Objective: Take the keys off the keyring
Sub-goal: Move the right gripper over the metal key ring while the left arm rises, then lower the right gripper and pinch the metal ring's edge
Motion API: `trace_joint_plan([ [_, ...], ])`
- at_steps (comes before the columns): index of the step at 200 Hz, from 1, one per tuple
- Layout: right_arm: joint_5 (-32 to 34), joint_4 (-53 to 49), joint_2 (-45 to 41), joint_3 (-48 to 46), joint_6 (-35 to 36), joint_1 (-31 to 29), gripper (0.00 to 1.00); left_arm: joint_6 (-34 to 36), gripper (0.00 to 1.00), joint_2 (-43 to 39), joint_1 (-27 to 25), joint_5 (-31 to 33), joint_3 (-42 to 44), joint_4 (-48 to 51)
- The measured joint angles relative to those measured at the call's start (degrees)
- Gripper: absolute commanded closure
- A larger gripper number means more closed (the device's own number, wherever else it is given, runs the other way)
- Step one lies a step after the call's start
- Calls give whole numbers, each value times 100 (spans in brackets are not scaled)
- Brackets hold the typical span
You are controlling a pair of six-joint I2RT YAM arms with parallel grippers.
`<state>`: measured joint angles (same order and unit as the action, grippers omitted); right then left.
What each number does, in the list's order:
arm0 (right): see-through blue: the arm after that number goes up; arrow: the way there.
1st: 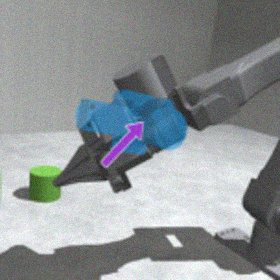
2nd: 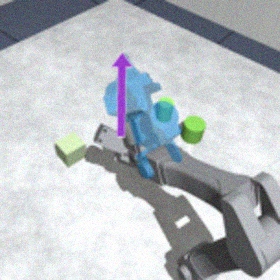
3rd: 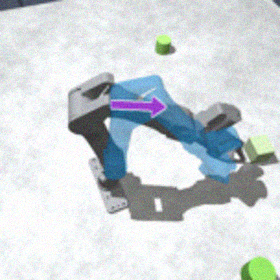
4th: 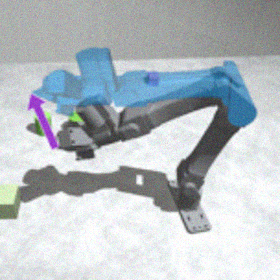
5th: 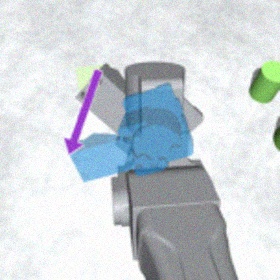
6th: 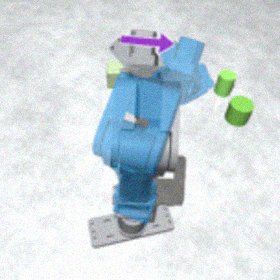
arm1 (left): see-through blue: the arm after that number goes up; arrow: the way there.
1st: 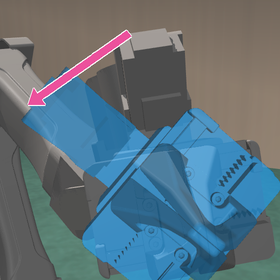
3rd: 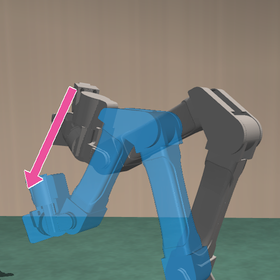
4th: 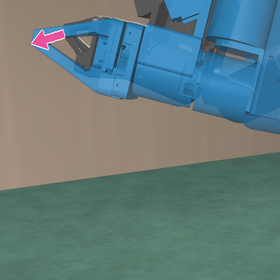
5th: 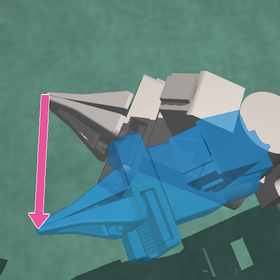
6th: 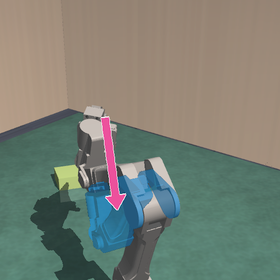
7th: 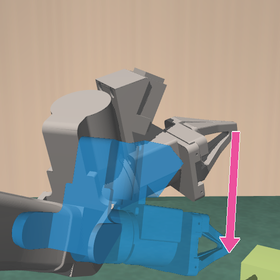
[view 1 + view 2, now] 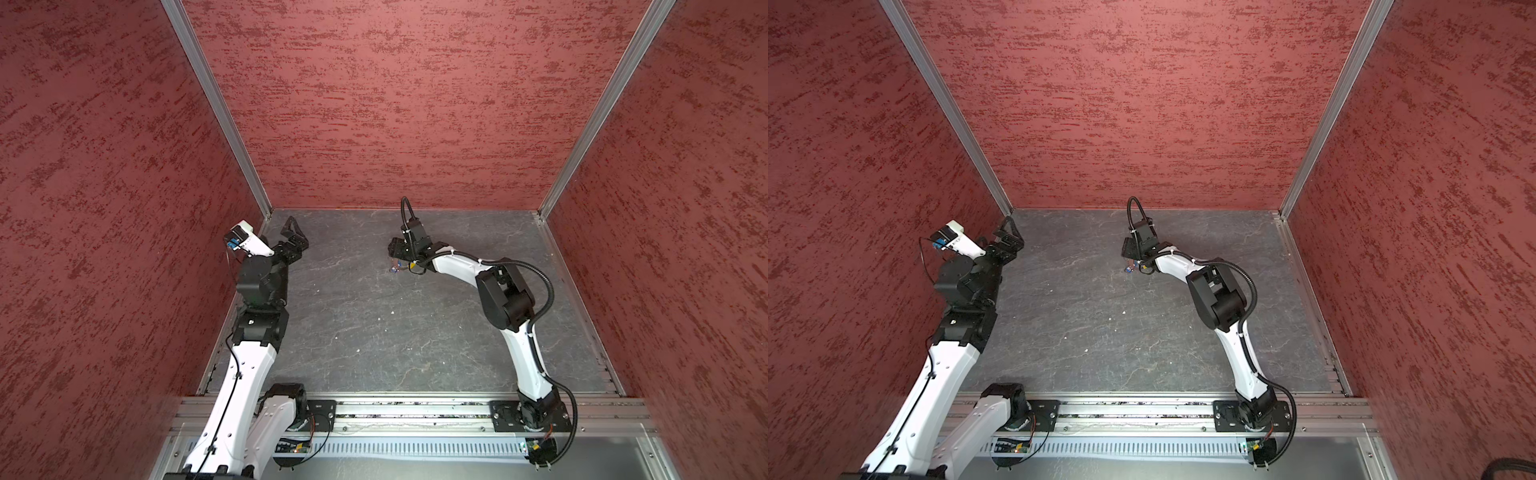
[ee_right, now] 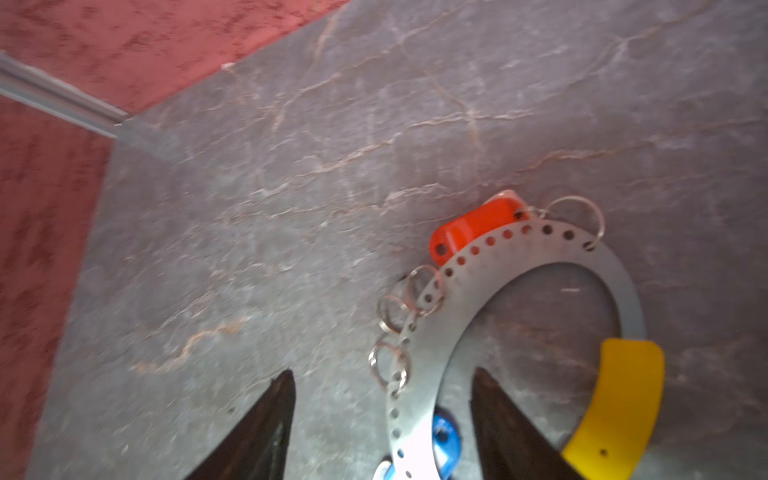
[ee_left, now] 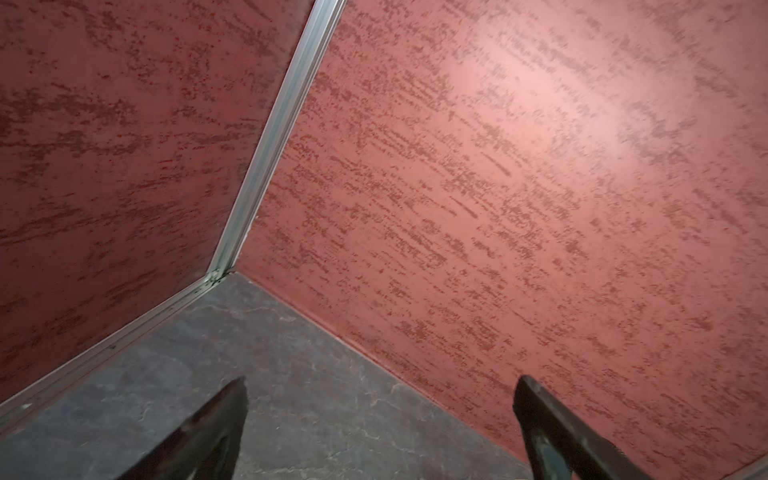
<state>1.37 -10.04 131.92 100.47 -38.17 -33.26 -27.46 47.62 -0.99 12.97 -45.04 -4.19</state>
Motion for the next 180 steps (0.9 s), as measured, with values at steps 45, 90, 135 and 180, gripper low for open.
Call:
trace_joint_plan([
  [45,466,-623,398,557,55,-122,26,-562,1,-317,297,-22,7,354],
  [90,739,-1193,431,715,542,-334,29,-577,1,-614,586,-553,-61,643],
  [135,1029,-1862,682,1379,1056,-461,38,-345,1,-125,511,-1082,-573,988],
  [180,1239,-2411,1115,2033,1539,-503,49,-444,0,-63,505,-1508,-560,1193],
])
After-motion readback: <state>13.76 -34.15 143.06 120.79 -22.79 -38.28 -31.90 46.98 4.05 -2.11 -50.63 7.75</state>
